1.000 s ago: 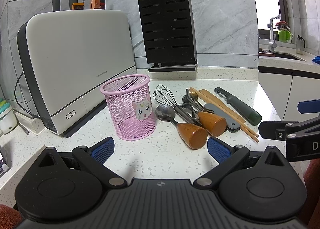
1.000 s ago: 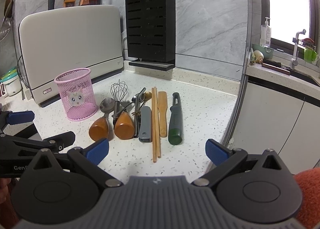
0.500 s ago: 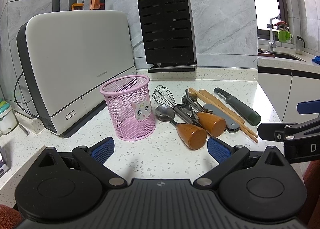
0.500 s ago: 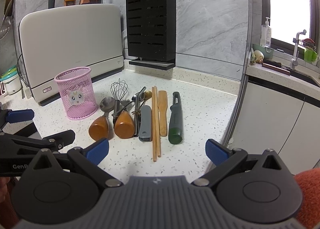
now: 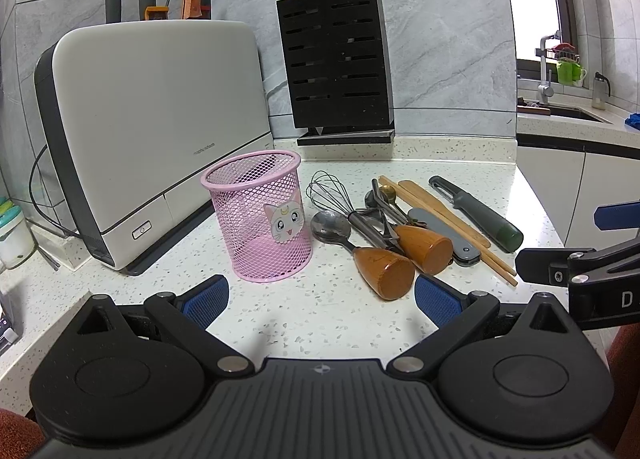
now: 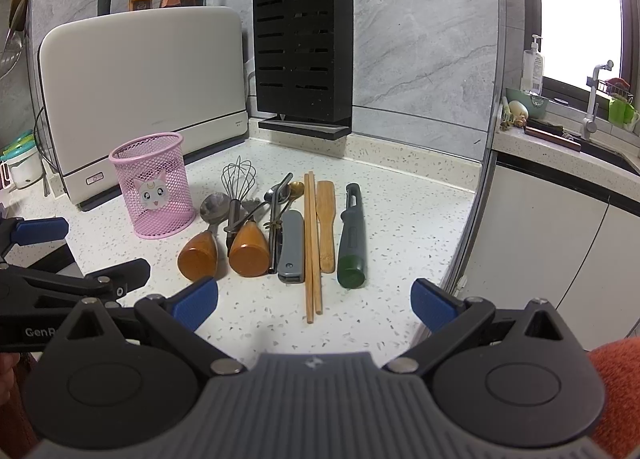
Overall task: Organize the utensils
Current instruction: 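Grasp the pink mesh cup with the left tool while the right tool approaches the whisk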
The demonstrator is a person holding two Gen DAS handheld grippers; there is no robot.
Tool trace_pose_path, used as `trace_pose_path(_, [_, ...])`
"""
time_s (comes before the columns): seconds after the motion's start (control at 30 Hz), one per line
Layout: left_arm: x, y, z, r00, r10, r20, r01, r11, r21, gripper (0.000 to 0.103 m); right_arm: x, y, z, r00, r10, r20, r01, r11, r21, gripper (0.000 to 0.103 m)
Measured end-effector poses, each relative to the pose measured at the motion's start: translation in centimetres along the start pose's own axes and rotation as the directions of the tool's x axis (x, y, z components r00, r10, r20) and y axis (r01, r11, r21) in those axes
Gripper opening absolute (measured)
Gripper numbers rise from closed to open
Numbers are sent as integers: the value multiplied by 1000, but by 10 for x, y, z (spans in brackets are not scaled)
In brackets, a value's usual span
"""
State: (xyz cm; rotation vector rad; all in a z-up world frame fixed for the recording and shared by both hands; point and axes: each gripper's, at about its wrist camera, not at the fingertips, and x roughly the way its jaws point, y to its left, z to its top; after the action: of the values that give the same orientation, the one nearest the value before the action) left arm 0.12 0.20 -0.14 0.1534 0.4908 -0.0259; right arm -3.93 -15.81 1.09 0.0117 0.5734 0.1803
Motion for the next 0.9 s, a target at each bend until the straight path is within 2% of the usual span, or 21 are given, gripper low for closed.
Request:
trace_pose_path(0.3, [4,5,4,1000,0,-26,-1,1000,-23,103,2,0,2,1000,-3,-15,3,1000,2,100])
trace_pose_path(0.43, [10,16,17,996,-60,-65,55,995,-80,103,3,-4,17,1000,-20,-8,20,1000,14,100])
trace_pose_path(0.53, [15,22,29,993,-69,-91,59,993,-100,103,3,-6,33,1000,-24,11,24,1000,-13,100])
trace_pose_path(0.7, [18,30,53,996,-55,-64,52,997,-61,103,10,-9,58,1000,8,7,-7,998,-65,100])
trace_pose_path(0.9, [30,41,74,996,-49,-76,47,998,-33,103,32,-9,82,996,77,-55,-82,993,-89,100])
